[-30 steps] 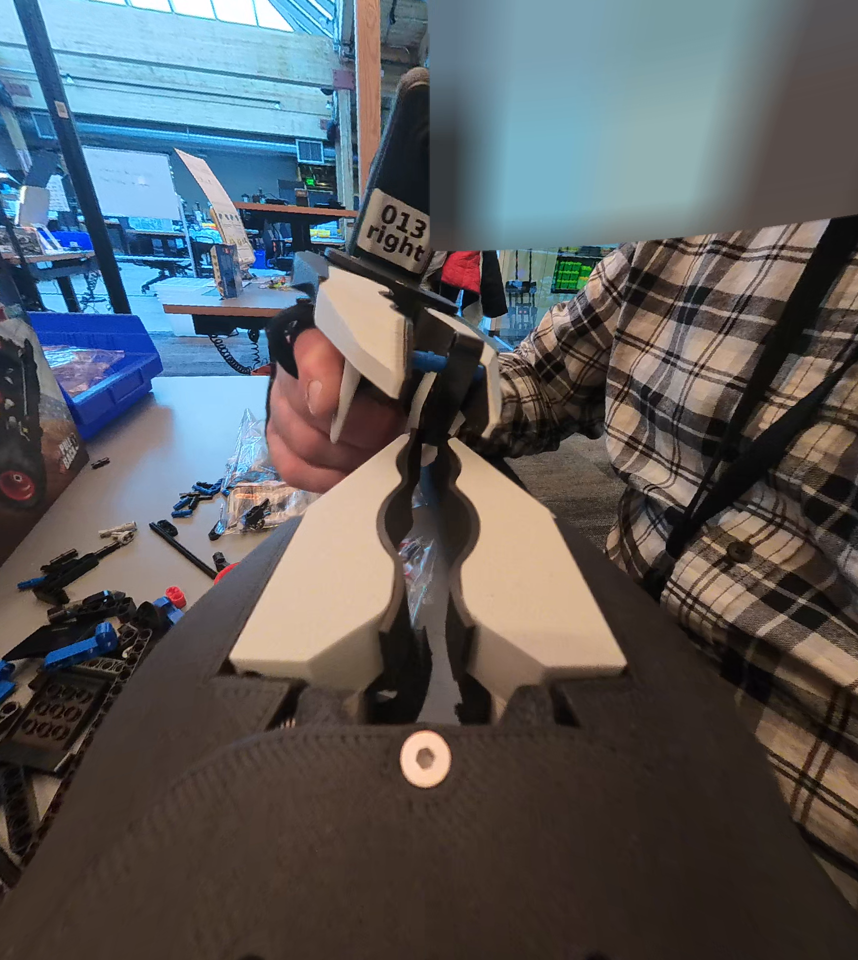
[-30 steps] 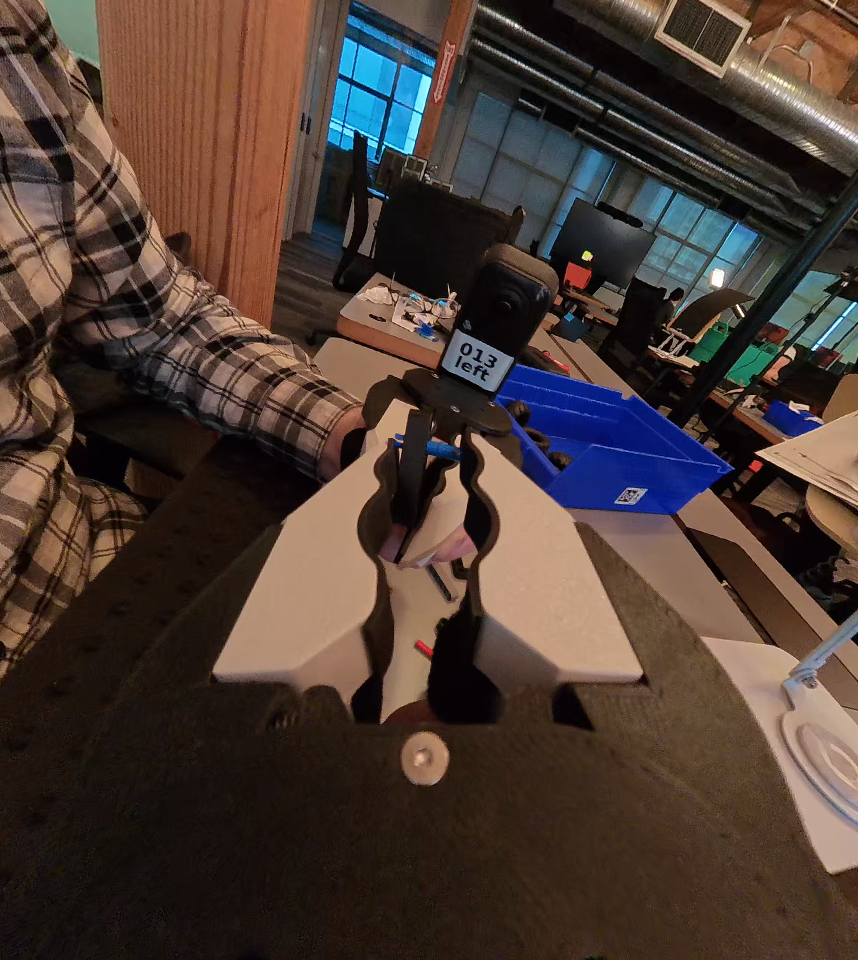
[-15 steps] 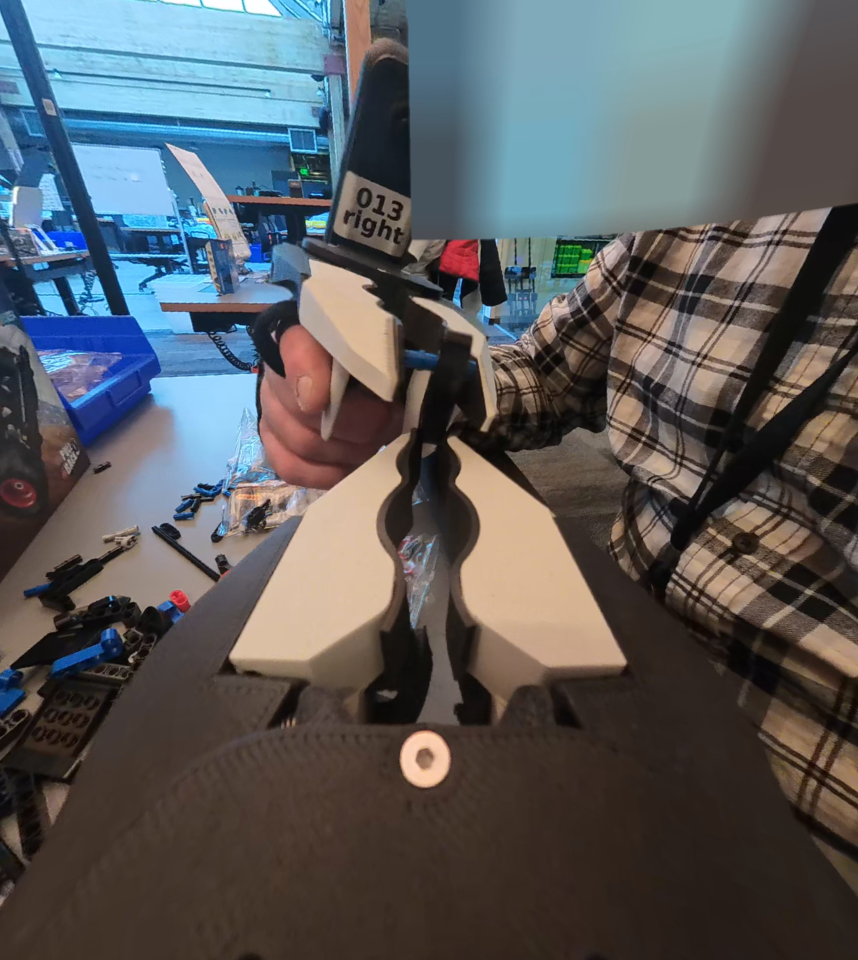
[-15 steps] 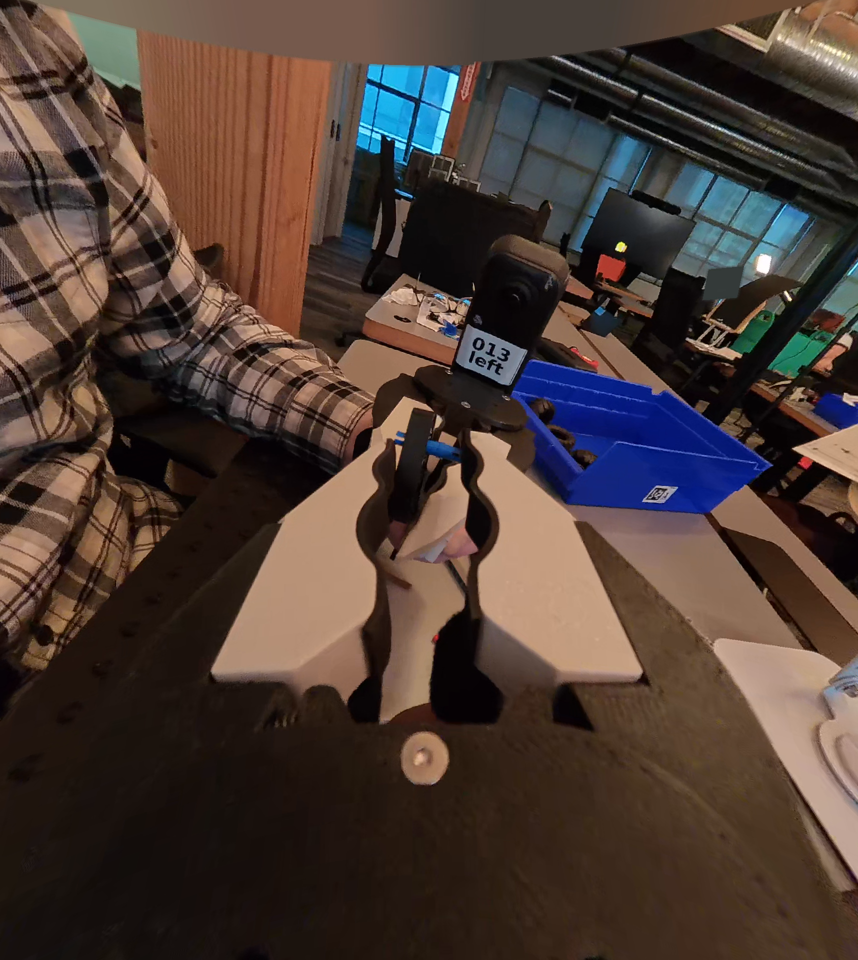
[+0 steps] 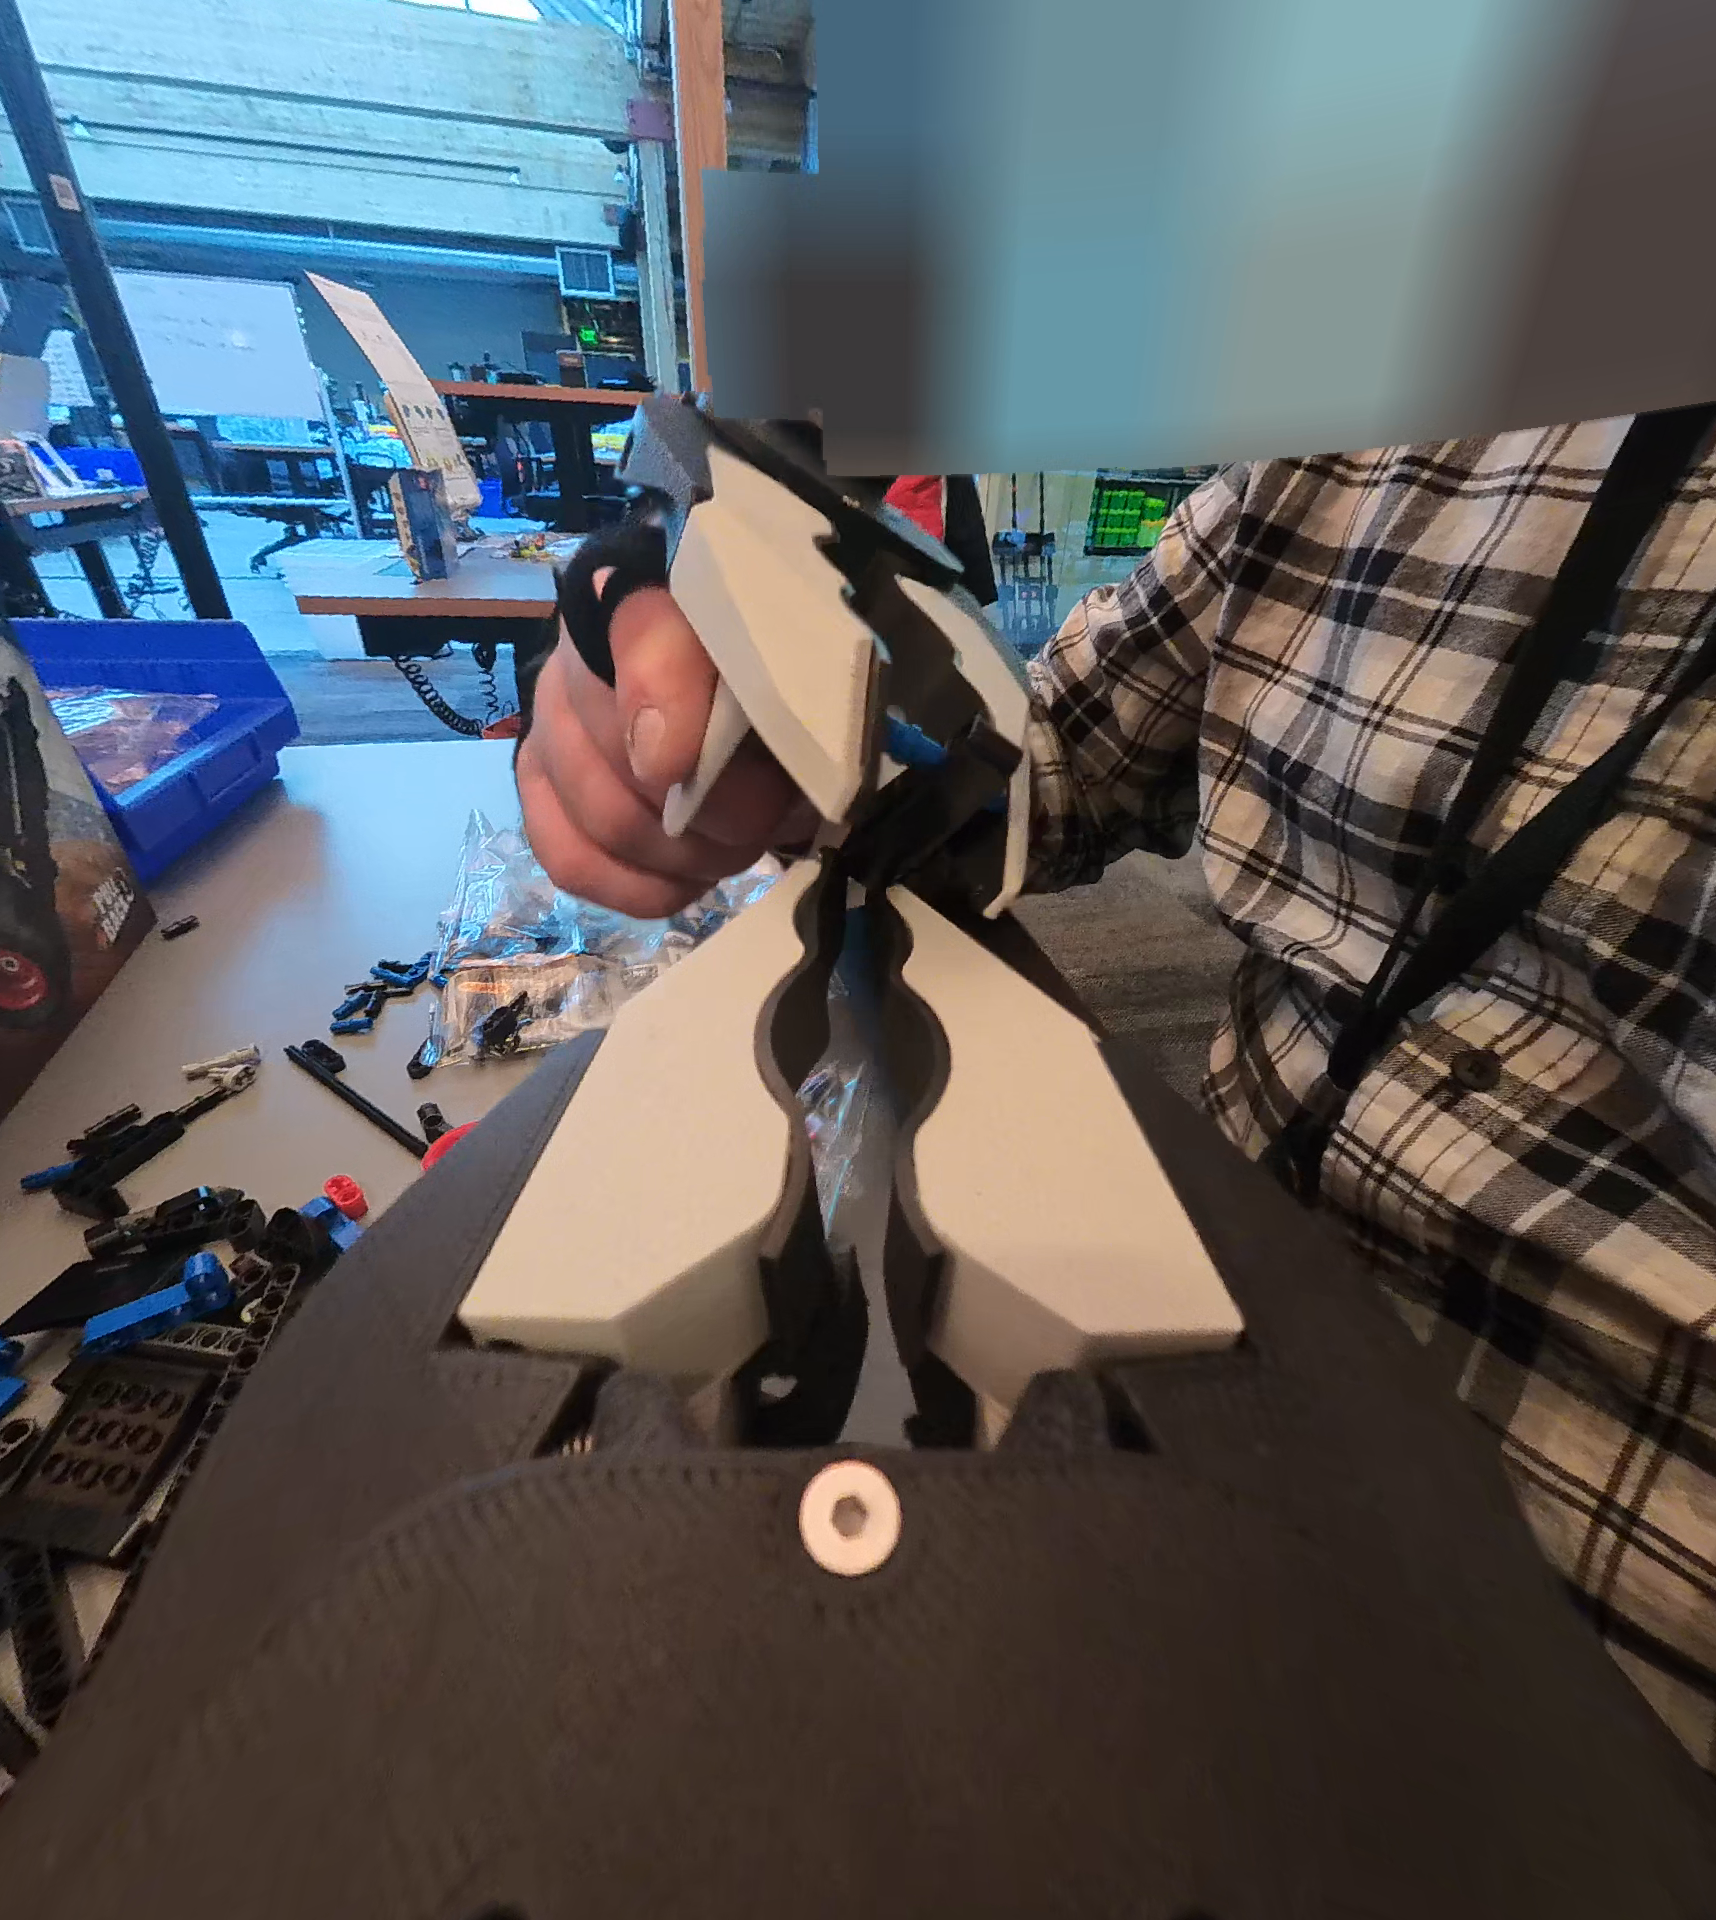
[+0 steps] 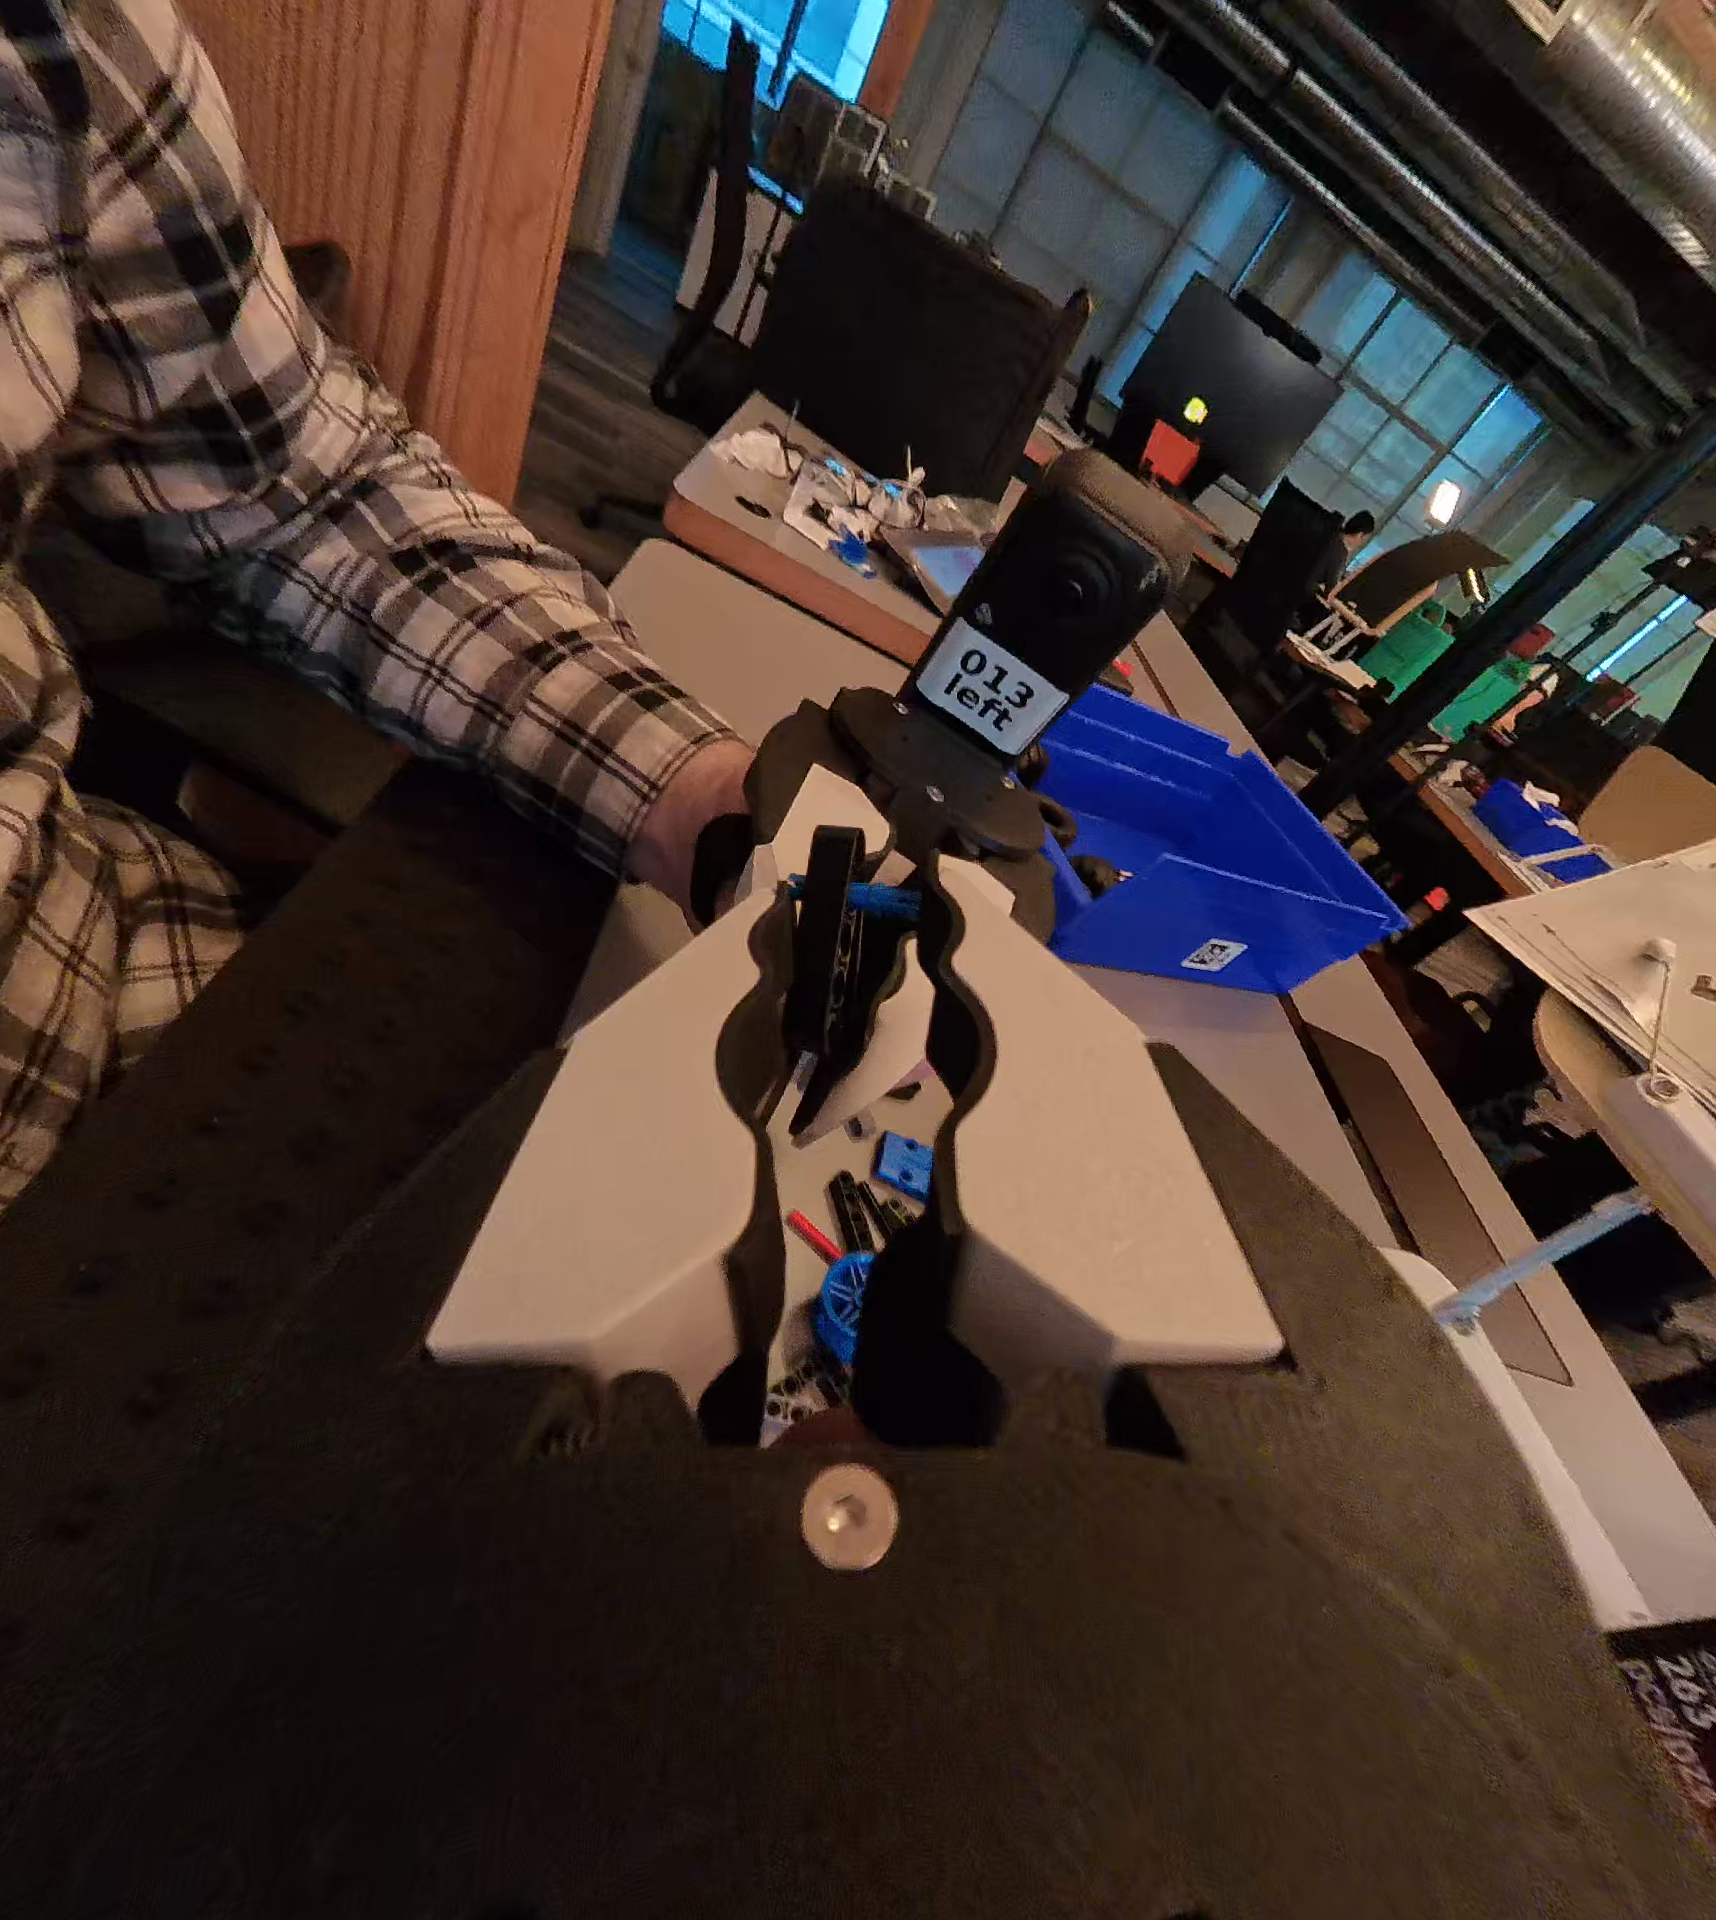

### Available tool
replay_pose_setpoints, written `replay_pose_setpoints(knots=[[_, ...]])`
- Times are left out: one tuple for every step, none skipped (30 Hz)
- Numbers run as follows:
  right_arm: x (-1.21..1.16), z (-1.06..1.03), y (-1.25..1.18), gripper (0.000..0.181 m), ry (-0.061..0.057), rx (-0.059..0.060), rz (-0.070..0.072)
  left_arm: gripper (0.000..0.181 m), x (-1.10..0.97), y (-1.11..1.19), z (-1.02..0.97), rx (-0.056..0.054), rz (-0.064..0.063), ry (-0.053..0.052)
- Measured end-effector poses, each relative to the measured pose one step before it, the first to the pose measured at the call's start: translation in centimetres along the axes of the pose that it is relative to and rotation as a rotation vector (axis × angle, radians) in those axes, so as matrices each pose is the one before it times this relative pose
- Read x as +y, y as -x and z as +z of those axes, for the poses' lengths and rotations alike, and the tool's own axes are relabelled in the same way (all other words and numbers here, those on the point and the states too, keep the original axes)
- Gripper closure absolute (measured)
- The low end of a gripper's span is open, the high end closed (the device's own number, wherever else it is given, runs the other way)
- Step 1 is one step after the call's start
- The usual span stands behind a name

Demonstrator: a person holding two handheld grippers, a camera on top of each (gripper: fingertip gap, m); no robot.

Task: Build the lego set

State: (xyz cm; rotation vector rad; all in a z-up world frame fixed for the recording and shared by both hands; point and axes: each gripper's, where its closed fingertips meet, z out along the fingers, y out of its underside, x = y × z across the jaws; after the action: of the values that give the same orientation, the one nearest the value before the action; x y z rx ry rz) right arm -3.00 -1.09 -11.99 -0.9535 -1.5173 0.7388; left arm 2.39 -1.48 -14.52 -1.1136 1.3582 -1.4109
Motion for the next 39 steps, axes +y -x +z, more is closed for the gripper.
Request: replay_pose_setpoints(knots=[[0.314, 0.087, 0.041, 0.160, 0.0359, 0.0092, -0.0419, 0.181, 0.222, 0.178, 0.102, -0.0101, 0.0017, 0.0108], [0.222, 0.285, 0.242, 0.160, 0.0370, 0.0073, -0.0493, 0.181, 0.326, 0.066, 0.230, 0.0010, -0.0029, 0.0136], [-0.019, 0.412, 0.678, 0.161, 0.0151, -0.0183, -0.0250, 0.181, 0.050, -0.079, 0.171, 0.0100, -0.0072, -0.0016], [0.038, 0.445, 0.944, 0.161, 0.0099, -0.0307, -0.0207, 0.181, -0.173, 0.365, 0.057, -0.0192, -0.0036, -0.0084], [0.248, 0.369, 0.405, 0.160, 0.0218, 0.0043, -0.0248, 0.181, 0.028, 0.105, -0.172, 0.0041, 0.0027, 0.0053], [0.016, -0.018, -0.175, 0.161, -0.0007, 0.0161, 0.0031, 0.181, -0.079, 0.214, -0.112, -0.0154, -0.0014, -0.0051], [-0.206, -0.156, -0.213, 0.161, -0.0213, 0.0040, 0.0258, 0.181, -0.084, -0.061, 0.039, 0.0004, 0.0002, 0.0002], [-0.015, -0.172, -0.374, 0.161, -0.0081, 0.0096, 0.0197, 0.181, 0.411, 0.427, 0.112, -0.0272, 0.0082, 0.0211], [-0.052, -0.244, -0.614, 0.162, -0.0131, 0.0195, 0.0177, 0.181, 0.383, 0.762, -0.020, -0.0346, -0.0162, 0.0091], [-0.157, -0.342, -0.657, 0.162, -0.0258, 0.0088, 0.0442, 0.181, -0.117, 0.431, -0.284, -0.0083, -0.0304, -0.0159], [0.110, -0.370, -0.525, 0.162, -0.0169, -0.0067, 0.0527, 0.181, -0.175, 0.458, -0.492, -0.0194, -0.0080, 0.0009], [0.492, -0.359, -0.532, 0.161, 0.0015, -0.0011, 0.0400, 0.181, -0.181, 0.997, -0.771, -0.0661, 0.0297, 0.0076], [0.479, -0.376, -0.631, 0.161, -0.0028, 0.0176, 0.0233, 0.178, -0.325, 0.809, -0.815, -0.0567, 0.0323, 0.0028], [0.299, -0.367, -0.426, 0.160, -0.0092, 0.0053, 0.0332, 0.175, -0.411, 0.230, -0.646, -0.0261, 0.0232, 0.0036], [0.229, -0.326, -0.376, 0.160, -0.0091, 0.0015, 0.0371, 0.174, -0.296, -0.059, -0.397, -0.0165, 0.0298, 0.0068], [0.341, -0.244, -0.550, 0.160, 0.0027, 0.0179, 0.0134, 0.173, -0.146, -0.119, -0.161, -0.0065, 0.0126, 0.0049], [0.507, -0.131, -0.445, 0.160, 0.0222, 0.0241, -0.0219, 0.173, -0.026, -0.313, 0.094, 0.0191, -0.0244, 0.0022], [0.522, -0.003, -0.265, 0.160, 0.0311, 0.0201, -0.0295, 0.171, 0.009, -0.457, 0.191, 0.0337, -0.0341, -0.0015], [0.340, 0.052, -0.175, 0.160, 0.0215, 0.0189, -0.0287, 0.168, -0.122, -0.212, 0.111, 0.0161, -0.0256, -0.0130], [0.418, 0.128, -0.144, 0.160, 0.0287, 0.0229, -0.0416, 0.160, -0.134, -0.197, 0.108, 0.0213, -0.0360, -0.0097], [0.363, 0.195, 0.010, 0.160, 0.0289, 0.0203, -0.0484, 0.156, -0.026, 0.058, 0.190, 0.0110, -0.0453, -0.0025], [0.106, 0.206, 0.233, 0.160, 0.0146, 0.0067, -0.0342, 0.156, 0.107, 0.561, 0.263, -0.0193, -0.0376, 0.0026], [0.039, 0.164, 0.161, 0.160, 0.0121, 0.0108, -0.0331, 0.164, 0.163, 0.226, 0.188, -0.0021, -0.0162, -0.0023], [0.233, 0.135, 0.051, 0.160, 0.0246, 0.0178, -0.0474, 0.169, 0.124, 0.185, 0.090, -0.0041, -0.0099, -0.0037], [0.193, 0.112, 0.048, 0.160, 0.0207, 0.0130, -0.0361, 0.173, 0.218, 0.273, 0.086, -0.0171, 0.0077, 0.0093], [0.015, 0.068, 0.022, 0.160, 0.0051, 0.0076, -0.0110, 0.173, -0.015, 0.026, -0.033, -0.0013, -0.0003, -0.0011], [0.005, 0.040, 0.042, 0.161, -0.0019, 0.0009, -0.0033, 0.173, 0.055, -0.028, -0.045, 0.0050, -0.0052, 0.0049], [0.183, 0.081, 0.026, 0.160, 0.0099, 0.0024, -0.0068, 0.173, 0.176, 0.204, -0.007, -0.0169, 0.0120, 0.0107], [0.131, 0.078, -0.041, 0.160, 0.0071, 0.0083, -0.0117, 0.173, 0.015, 0.129, -0.034, -0.0150, 0.0165, -0.0014], [-0.030, 0.015, -0.046, 0.160, -0.0015, 0.0040, -0.0017, 0.173, -0.043, 0.012, -0.055, 0.0007, -0.0038, -0.0059], [-0.099, -0.037, -0.080, 0.159, -0.0041, 0.0019, 0.0041, 0.173, -0.007, 0.108, -0.050, 0.0003, -0.0102, -0.0045], [-0.091, -0.084, -0.182, 0.156, -0.0055, 0.0093, 0.0011, 0.173, -0.017, 0.225, -0.096, -0.0048, -0.0102, -0.0062], [0.102, -0.097, -0.225, 0.152, 0.0047, 0.0137, -0.0065, 0.173, -0.242, 0.091, -0.160, 0.0041, -0.0167, -0.0176], [0.269, -0.075, -0.149, 0.149, 0.0140, 0.0097, -0.0106, 0.173, -0.296, 0.053, -0.155, 0.0052, -0.0184, -0.0172], [0.137, -0.083, -0.021, 0.150, 0.0055, 0.0043, -0.0104, 0.173, -0.116, 0.043, -0.062, 0.0018, -0.0068, -0.0051], [-0.006, -0.060, 0.067, 0.157, -0.0018, 0.0018, -0.0099, 0.173, 0.148, -0.109, 0.066, 0.0070, 0.0010, 0.0089], [0.024, -0.031, 0.019, 0.160, 0.0033, 0.0026, -0.0094, 0.173, 0.146, -0.056, 0.122, 0.0025, -0.0013, 0.0068], [0.060, -0.002, -0.005, 0.159, 0.0063, 0.0044, -0.0132, 0.173, -0.021, 0.084, 0.023, -0.0031, -0.0066, -0.0030], [0.066, 0.014, -0.019, 0.160, 0.0077, 0.0089, -0.0180, 0.173, 0.022, 0.047, -0.017, 0.0019, -0.0057, 0.0013]])
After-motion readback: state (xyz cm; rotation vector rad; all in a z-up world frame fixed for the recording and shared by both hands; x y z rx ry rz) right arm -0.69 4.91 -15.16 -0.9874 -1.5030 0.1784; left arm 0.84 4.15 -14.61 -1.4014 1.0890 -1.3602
